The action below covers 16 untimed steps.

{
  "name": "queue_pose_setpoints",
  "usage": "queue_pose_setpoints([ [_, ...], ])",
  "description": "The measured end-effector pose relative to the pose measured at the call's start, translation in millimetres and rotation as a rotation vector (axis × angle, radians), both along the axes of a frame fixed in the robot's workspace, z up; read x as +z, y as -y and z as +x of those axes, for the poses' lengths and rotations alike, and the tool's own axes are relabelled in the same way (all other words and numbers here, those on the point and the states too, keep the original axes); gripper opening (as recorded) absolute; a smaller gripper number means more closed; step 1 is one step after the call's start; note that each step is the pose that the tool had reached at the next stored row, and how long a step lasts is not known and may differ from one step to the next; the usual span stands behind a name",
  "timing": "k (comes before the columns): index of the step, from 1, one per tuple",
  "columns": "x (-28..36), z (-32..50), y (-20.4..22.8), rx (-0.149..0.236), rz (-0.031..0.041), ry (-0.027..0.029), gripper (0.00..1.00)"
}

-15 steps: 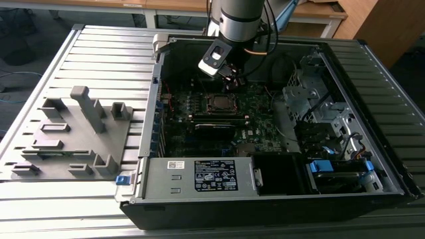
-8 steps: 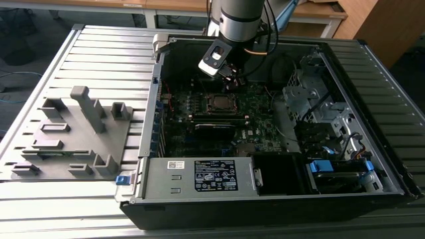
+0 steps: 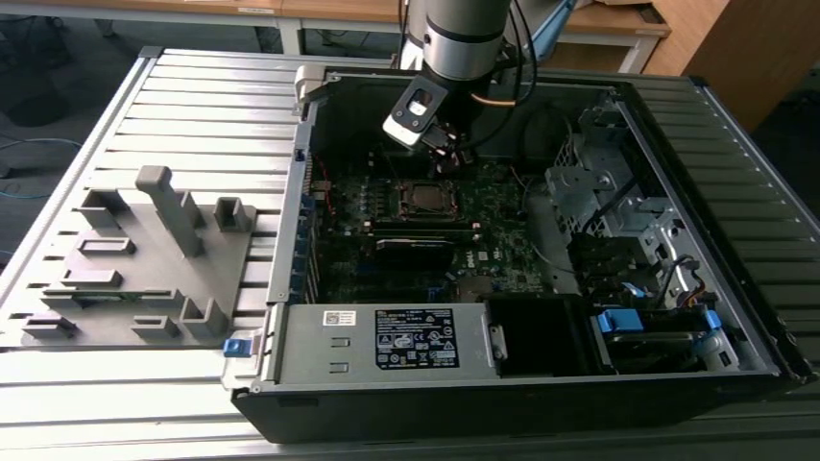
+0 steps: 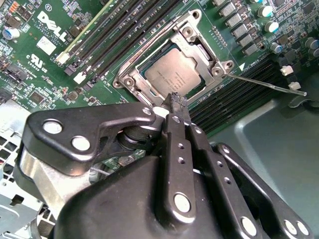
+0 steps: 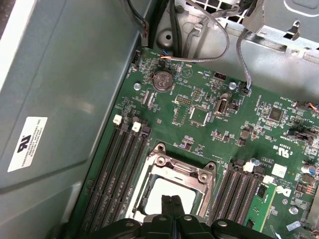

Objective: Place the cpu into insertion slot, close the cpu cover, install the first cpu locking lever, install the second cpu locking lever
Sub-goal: 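Close the cpu cover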

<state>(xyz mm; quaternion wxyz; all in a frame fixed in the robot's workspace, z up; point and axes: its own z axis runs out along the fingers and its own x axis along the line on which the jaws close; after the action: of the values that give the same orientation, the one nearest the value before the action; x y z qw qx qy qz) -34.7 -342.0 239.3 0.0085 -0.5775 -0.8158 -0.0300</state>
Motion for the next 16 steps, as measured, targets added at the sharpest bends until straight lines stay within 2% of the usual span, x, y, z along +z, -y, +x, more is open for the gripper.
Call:
queue_pose_setpoints([
  [11,0.0,0.0,0.0,0.011,0.0,0.0,0.11],
  [16,0.0,0.0,0.0,0.033,0.0,0.0,0.11],
])
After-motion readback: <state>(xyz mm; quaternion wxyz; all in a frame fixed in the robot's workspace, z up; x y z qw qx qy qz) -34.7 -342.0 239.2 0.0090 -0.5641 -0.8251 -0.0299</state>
